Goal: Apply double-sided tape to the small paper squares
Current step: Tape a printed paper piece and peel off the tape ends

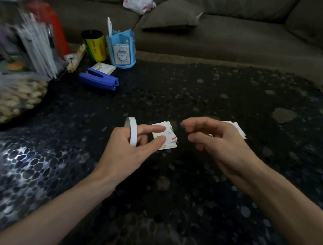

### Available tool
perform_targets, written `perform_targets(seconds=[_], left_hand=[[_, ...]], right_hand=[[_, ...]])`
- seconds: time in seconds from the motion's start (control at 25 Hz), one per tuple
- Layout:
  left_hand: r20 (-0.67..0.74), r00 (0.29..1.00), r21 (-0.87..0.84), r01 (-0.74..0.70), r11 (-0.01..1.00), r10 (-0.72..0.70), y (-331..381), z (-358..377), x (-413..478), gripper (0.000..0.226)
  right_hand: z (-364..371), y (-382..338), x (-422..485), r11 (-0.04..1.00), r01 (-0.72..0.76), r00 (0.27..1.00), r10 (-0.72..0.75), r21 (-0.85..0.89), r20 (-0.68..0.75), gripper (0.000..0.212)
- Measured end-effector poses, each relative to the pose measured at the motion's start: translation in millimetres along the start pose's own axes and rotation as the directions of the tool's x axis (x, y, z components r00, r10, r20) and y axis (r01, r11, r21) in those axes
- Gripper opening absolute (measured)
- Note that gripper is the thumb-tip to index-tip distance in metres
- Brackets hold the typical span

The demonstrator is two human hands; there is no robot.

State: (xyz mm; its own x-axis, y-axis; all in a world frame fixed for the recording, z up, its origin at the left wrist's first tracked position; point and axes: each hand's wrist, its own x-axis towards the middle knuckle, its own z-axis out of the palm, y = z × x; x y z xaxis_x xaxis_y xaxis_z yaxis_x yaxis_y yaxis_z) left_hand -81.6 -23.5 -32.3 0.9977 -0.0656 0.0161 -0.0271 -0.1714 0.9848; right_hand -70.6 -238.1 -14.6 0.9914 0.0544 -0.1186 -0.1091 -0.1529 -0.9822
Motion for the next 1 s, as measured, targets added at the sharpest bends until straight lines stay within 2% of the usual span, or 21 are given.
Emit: perform_targets(seconds=[0.08,0.2,0.32,0.36,0.4,0.48,0.56,0.72,0.92,1.0], left_hand=[[0.006,1.000,0.010,-0.022,1.000,0.022,3,-2,0,0.018],[0.034,0.999,0.014,-0.040,0.999,0.040,5,-2,-2,0.018],[-0.004,1.000,0.029,-0.030,0.999,0.030,4,-5,1,0.014],[-0.035,0.999,0.030,-0.020,0.999,0.021,5,-7,3,0.013],[-0.066,0.998,0.025,-0.002,1.000,0.003,5,-9,5,0.013],[-0.109,0.993,0.016,0.037,0.999,-0.035,7,-14,8,0.013],[-0.141,0.989,0.019,0.052,0.998,-0.049,10,-16,9,0.014],[-0.170,0.983,0.013,0.071,0.997,-0.068,13,-17,8,0.015],[-0.154,0.985,0.013,0.082,0.997,-0.079,12,-19,7,0.015],[-0.143,0.985,0.048,0.100,0.994,-0.092,10,-19,7,0.014]], right_hand=[[9,-1,-5,0.990,-0.068,0.995,0.058,0.125,0.082,0.032],[20,3,-8,0.983,-0.111,0.982,0.086,0.143,0.169,0.032],[22,10,-4,0.988,-0.066,0.990,0.047,0.142,0.135,0.032],[21,12,0,0.997,-0.002,0.996,-0.004,0.071,0.085,0.032],[18,15,4,0.991,0.093,0.996,-0.091,-0.100,0.023,0.034],[18,20,13,0.837,0.223,0.968,-0.253,-0.500,0.009,0.044],[30,25,17,0.685,0.273,0.946,-0.319,-0.676,0.059,0.058],[49,35,23,0.548,0.271,0.915,-0.402,-0.791,0.034,0.074],[53,40,25,0.565,0.230,0.900,-0.432,-0.792,-0.047,0.071],[53,41,24,0.614,0.248,0.895,-0.441,-0.749,-0.065,0.067]])
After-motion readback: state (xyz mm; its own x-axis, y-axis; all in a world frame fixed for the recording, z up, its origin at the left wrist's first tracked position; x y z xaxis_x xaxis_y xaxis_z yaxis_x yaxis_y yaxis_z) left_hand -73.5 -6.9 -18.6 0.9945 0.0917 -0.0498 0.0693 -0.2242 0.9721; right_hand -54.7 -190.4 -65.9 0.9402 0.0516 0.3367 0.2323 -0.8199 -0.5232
